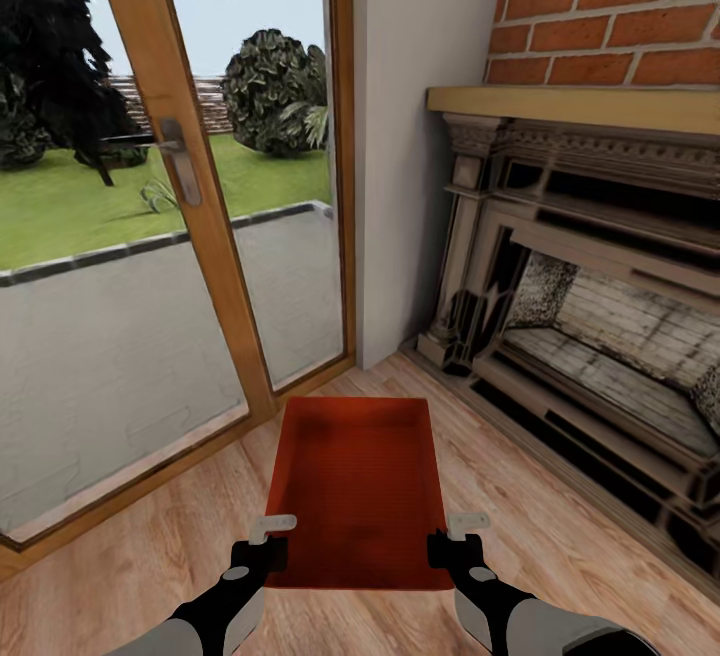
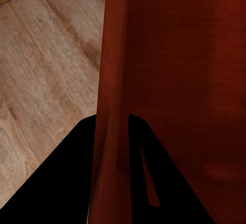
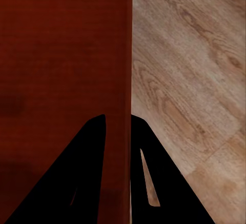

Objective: Move the two storage containers from the living room to the garage. In the garage, place one container on the floor and stack the other container on top of it (either order is fine).

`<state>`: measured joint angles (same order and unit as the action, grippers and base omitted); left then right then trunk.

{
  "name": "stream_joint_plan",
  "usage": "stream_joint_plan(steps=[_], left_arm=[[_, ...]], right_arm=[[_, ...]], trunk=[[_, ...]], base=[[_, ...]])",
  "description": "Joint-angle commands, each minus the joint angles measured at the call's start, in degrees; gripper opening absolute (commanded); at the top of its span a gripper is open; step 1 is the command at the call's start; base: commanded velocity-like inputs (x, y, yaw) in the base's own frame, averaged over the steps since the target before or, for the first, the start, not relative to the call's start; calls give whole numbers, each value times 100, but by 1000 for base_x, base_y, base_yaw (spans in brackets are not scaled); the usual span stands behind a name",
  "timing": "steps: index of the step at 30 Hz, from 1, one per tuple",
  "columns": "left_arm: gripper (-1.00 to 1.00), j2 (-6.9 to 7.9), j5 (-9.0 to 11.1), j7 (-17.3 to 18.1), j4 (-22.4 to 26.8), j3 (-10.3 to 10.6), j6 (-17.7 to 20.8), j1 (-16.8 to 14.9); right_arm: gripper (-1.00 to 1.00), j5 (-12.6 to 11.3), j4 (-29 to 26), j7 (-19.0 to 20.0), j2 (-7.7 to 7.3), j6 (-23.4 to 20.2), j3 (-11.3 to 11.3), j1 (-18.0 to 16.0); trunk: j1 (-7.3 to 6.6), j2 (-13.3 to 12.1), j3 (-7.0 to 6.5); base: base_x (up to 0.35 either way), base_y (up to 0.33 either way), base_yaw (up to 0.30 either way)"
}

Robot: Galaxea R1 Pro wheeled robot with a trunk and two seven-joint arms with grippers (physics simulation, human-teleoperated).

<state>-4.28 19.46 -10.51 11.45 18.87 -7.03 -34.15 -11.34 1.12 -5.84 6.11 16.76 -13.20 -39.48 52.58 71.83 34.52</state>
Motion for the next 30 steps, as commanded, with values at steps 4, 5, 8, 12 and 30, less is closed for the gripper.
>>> stream_joint_plan(steps=[4,5,8,12,30], left_arm=[[-100,6,84,-92,-72,-138,-36,-4],[-100,6,84,-92,-72,-138,-36,-4],[-100,6,84,-92,-72,-138,-36,-4],[-100,6,84,-92,-72,-138,-36,-4],[-100,6,84,-92,-72,-138,-36,-4]], right_arm=[[-100,26,-10,4,4,205,204,-7],[-100,26,-9,4,4,205,204,-7],[-100,26,-10,4,3,205,204,-7],[-100,26,-10,4,2,205,204,-7],[-100,26,-11,4,4,205,204,-7]], trunk=[[0,3,-33],[0,3,-43],[0,3,-71],[0,3,-108],[0,3,-276]], base=[[0,0,0],[0,0,0],[0,0,0],[0,0,0],[0,0,0]])
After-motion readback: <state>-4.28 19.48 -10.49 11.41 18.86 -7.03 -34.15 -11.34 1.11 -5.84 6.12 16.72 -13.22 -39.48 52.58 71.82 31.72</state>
